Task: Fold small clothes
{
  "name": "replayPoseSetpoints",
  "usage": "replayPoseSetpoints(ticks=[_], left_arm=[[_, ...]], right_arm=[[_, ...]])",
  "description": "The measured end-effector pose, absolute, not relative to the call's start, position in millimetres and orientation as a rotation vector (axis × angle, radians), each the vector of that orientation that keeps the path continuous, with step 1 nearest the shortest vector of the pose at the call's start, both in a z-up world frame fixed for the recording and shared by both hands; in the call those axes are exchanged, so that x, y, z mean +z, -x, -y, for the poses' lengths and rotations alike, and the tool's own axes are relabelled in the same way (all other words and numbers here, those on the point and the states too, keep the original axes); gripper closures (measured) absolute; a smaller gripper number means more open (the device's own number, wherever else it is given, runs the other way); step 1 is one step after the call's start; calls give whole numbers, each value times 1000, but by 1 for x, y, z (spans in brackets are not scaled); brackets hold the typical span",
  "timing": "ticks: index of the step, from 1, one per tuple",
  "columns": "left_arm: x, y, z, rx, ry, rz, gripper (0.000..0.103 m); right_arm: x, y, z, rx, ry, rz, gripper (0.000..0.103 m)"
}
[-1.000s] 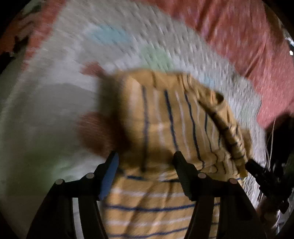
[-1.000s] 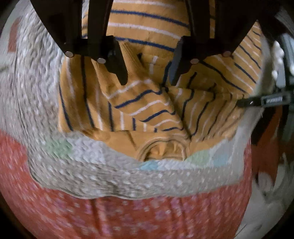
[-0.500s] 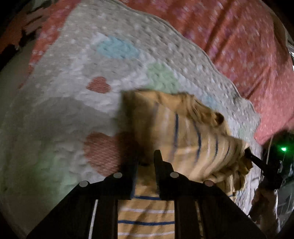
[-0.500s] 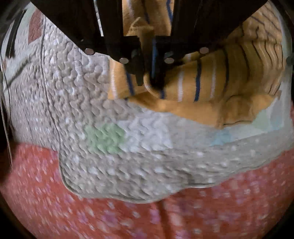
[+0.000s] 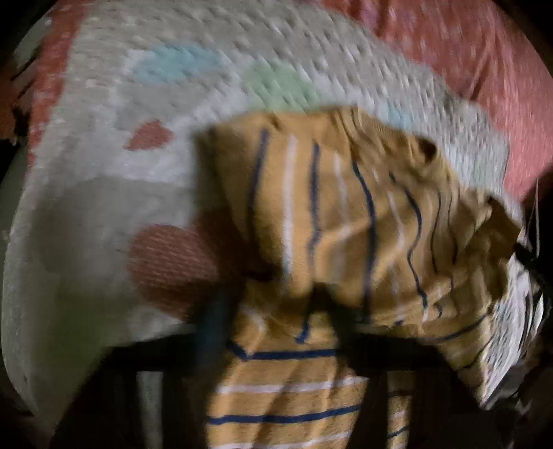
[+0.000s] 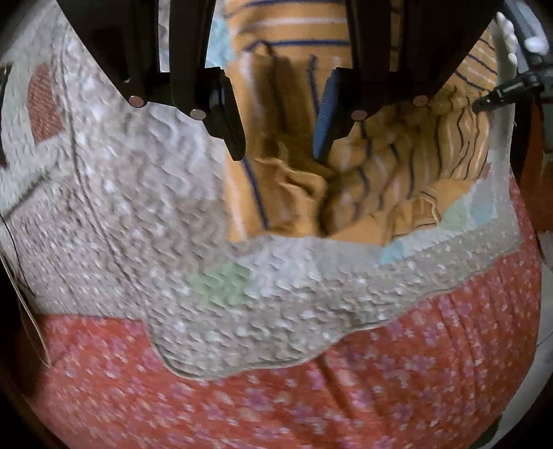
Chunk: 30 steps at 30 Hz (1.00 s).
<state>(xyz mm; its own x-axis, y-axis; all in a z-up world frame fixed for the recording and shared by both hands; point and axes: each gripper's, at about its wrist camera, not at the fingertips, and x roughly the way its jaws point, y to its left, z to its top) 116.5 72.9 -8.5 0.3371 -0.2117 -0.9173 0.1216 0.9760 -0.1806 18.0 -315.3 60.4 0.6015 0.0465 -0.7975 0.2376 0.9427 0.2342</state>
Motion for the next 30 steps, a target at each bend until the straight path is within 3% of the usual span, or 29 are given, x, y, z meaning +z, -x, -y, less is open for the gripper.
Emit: replayPoseSetpoints(ticks=[6,7,9,17,19,20,23,27,28,30], left_arm=[[9,-112,-118,-73,197,-1159,87],[9,-112,-125,-33,198,-1155,103],[10,-112,-138,97,127,-1123,102],[13,-103,-160,30,293,-1104,100],[17,-100,-160,23,299,-1080,97],[17,-100,-160,22,300,-1078,96],[15,-104,-159,19,311,-1092,96],[11,-101,-163,23,322,-1112,94],[10,-97,-162,17,328,-1118,91],[7,-88,-161,13,327,-1125,84]], right_arm=[[66,-9,326,-95,-341,-901,57],[66,-11,321,-74,-337,-901,56],[62,-18,310,-41,-327,-903,51],[33,-72,278,-123,-171,-947,49],[22,-79,285,-89,-272,-1010,94],[22,-77,292,-55,-368,-1021,97],[28,-62,324,-22,-608,-961,96],[11,-56,354,-121,-665,-1010,90],[13,-46,360,-130,-710,-984,86],[22,-26,364,-168,-725,-948,66]])
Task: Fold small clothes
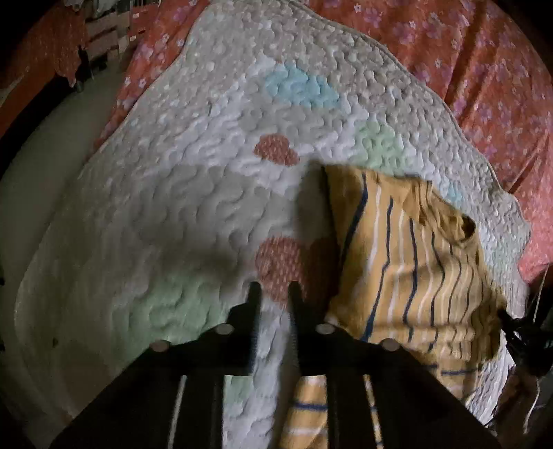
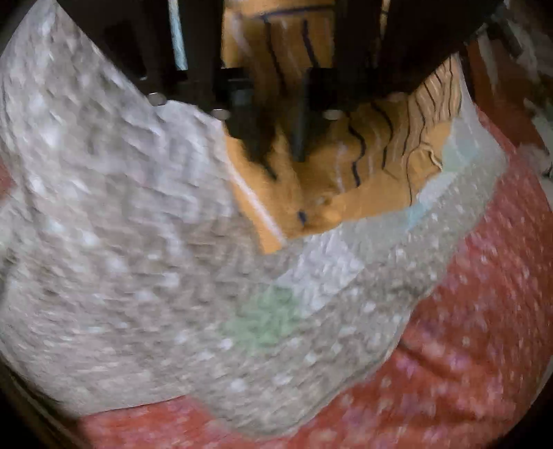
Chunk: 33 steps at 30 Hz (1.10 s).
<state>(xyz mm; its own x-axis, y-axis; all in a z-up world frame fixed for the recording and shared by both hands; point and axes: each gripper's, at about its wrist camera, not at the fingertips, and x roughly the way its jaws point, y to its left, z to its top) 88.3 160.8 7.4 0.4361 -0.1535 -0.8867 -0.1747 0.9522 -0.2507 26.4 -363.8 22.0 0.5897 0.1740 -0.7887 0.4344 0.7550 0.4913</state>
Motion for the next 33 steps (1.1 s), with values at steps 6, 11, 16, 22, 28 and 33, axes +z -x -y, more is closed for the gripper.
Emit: replayPoseSetpoints(ticks=[6,11,16,22,28,33], left_arm=[[-2,-39,-150,-45,388,-1155,77],[-3,13,-144,-78,398,-1107,65],[-15,68,-137,-119,410,-1083,57],[-36,118,-123,-153,429,-1174,53],[-48,144,-94,-209,347,-1230,31],[-56,152,-73,-284,273,-1277,9]], right_arm=[[23,58,354,-61,-663,-960,51],[-22,128,329,44,-668,-1077,51],[-54,172,315,118,-804,-1064,50],[-57,197,308,195,-835,-1089,49],[-66,224,288,239,-807,-1139,44],[-90,237,263,249,-779,-1258,41]])
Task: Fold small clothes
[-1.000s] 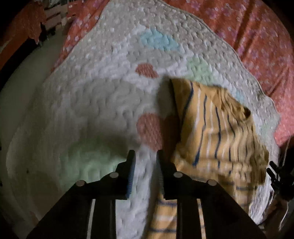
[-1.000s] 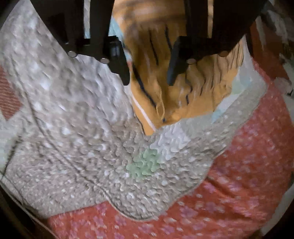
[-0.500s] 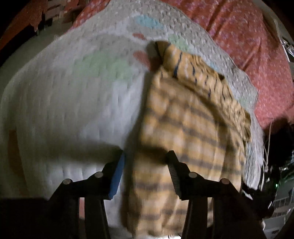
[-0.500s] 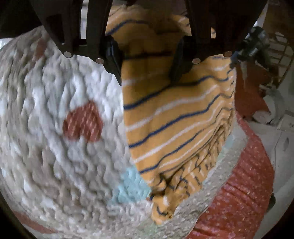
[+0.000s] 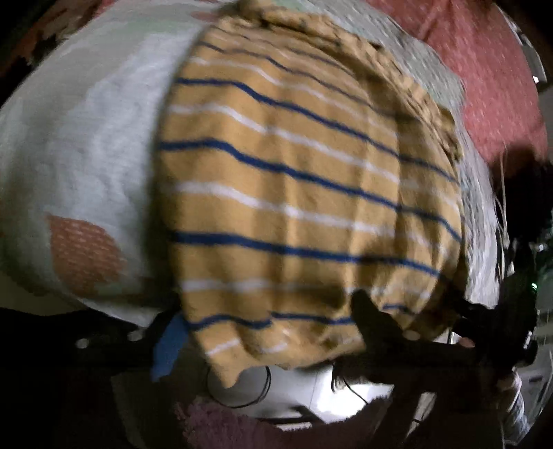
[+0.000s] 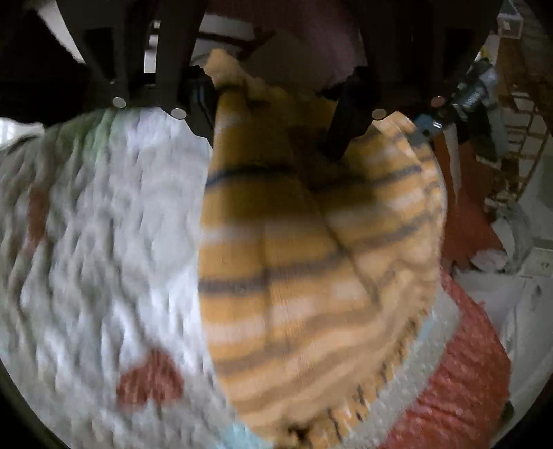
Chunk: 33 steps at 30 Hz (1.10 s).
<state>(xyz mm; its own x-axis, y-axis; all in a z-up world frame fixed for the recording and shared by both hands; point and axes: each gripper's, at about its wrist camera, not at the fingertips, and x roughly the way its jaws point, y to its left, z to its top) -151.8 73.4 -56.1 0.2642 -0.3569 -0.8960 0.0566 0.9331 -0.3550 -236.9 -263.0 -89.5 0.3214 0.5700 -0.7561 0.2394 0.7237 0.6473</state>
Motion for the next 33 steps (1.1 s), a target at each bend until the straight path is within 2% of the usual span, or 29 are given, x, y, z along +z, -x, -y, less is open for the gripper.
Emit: replayPoseSetpoints(ticks=[3,4,5,6,7,8,10,14,18,23,28,33], left_arm=[[-58,153,-72,-300,267,-1303,9],[-57,152,-75,-293,287,-1316,19],[-57,150,-81,-267,306,-1329,43],[-58,148,-90,-248,340,-1343,58],[-59,146,-99,-244,392,-1358,85],[-62,144,-113,-267,500,-1380,92],[-58,144,-128,-255,591,-1385,93],[-31,149,-125,-271,548,-1363,93],[-5,157,-116,-286,506,-1339,93],[4,177,-114,-330,512,-1350,93],[-13,199,-109,-342,527,-1411,93],[-10,195,-129,-372,663,-1378,93]], right_arm=[[-106,240,246,255,-736,-1346,41],[-110,241,240,267,-710,-1369,40],[-112,242,235,287,-703,-1391,43],[-113,244,232,309,-710,-1400,68],[-112,245,230,334,-720,-1406,84],[-109,246,228,347,-725,-1407,92],[-94,247,233,375,-760,-1367,93],[-61,257,250,445,-852,-1282,94],[-37,279,255,480,-805,-1297,94],[-40,312,258,444,-769,-1371,95],[-53,324,270,413,-821,-1404,95],[-32,301,264,456,-832,-1324,95]])
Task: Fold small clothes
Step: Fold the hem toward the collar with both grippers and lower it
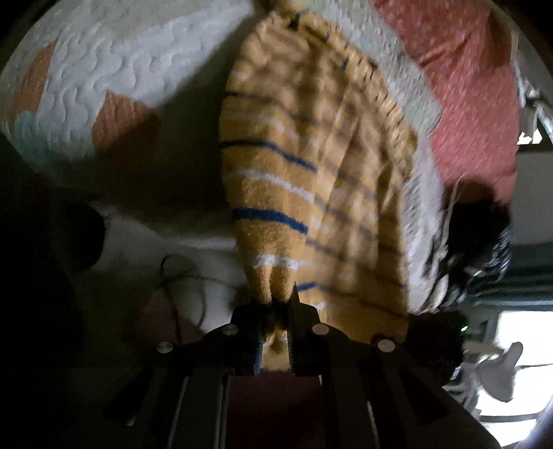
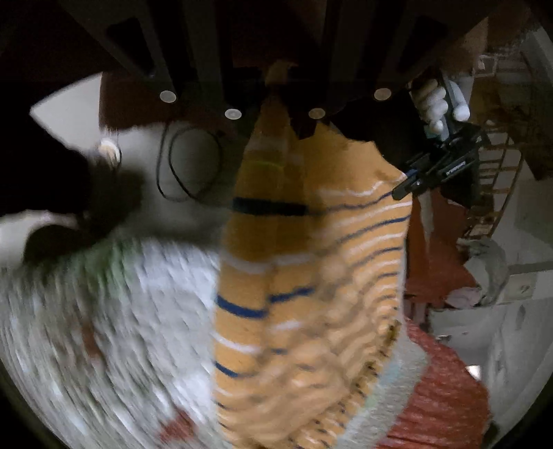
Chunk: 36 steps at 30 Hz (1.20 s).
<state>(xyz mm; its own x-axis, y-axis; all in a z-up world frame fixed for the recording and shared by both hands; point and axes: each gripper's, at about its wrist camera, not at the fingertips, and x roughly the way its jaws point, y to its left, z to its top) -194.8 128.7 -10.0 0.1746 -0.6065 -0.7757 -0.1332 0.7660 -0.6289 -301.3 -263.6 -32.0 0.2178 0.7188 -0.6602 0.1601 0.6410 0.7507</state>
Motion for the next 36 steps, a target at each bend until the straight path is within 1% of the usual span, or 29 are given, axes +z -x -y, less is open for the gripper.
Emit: replayPoseSetpoints(ticks=[4,7,11,13,16,18,20,21,22,24,25,28,30,31,32,33,35,36], left_arm=[[22,163,-135,-403,694,-1284,93],[49,118,-135,-416,721,-1210,93],[71,57,-125,-401,721,-1147,93],[77,17,-119,-378,728,-1127,93],[70,-32,-115,-329,735,-1125,93],[60,-65,-109,-289,710,-1134,92],[45,-89,-107,-273,715,-1157,92],[38,-98,-108,-236,777,-1222,92],[29,-107,-107,-233,789,-1234,91],[15,-123,-108,-236,833,-1245,90],[9,-131,-109,-251,866,-1247,89],[7,-142,-113,-311,946,-1219,83],[13,-147,-116,-349,1002,-1172,75],[16,-147,-119,-357,1026,-1147,66],[21,-146,-124,-354,1045,-1114,58],[27,-145,-128,-348,1055,-1084,56],[37,-143,-134,-338,1058,-1055,53],[43,-140,-135,-331,1045,-1047,53]], right_arm=[[6,259,267,514,-792,-1197,94],[36,207,272,525,-779,-1101,94],[62,134,276,492,-769,-999,94],[64,94,279,463,-797,-975,94],[56,45,278,413,-816,-962,94],[52,14,281,382,-822,-974,93],[35,-14,287,362,-860,-987,91],[27,-24,291,345,-883,-985,89],[21,-32,295,338,-902,-981,87],[6,-45,306,341,-961,-948,62],[0,-48,313,345,-988,-927,58],[-16,-54,328,327,-1132,-902,56],[-16,-56,330,333,-1159,-897,55],[-12,-56,331,339,-1142,-891,54],[-7,-56,331,344,-1127,-879,49],[-3,-56,332,353,-1122,-866,43],[5,-54,337,363,-1129,-830,38],[8,-53,339,356,-1132,-819,38]])
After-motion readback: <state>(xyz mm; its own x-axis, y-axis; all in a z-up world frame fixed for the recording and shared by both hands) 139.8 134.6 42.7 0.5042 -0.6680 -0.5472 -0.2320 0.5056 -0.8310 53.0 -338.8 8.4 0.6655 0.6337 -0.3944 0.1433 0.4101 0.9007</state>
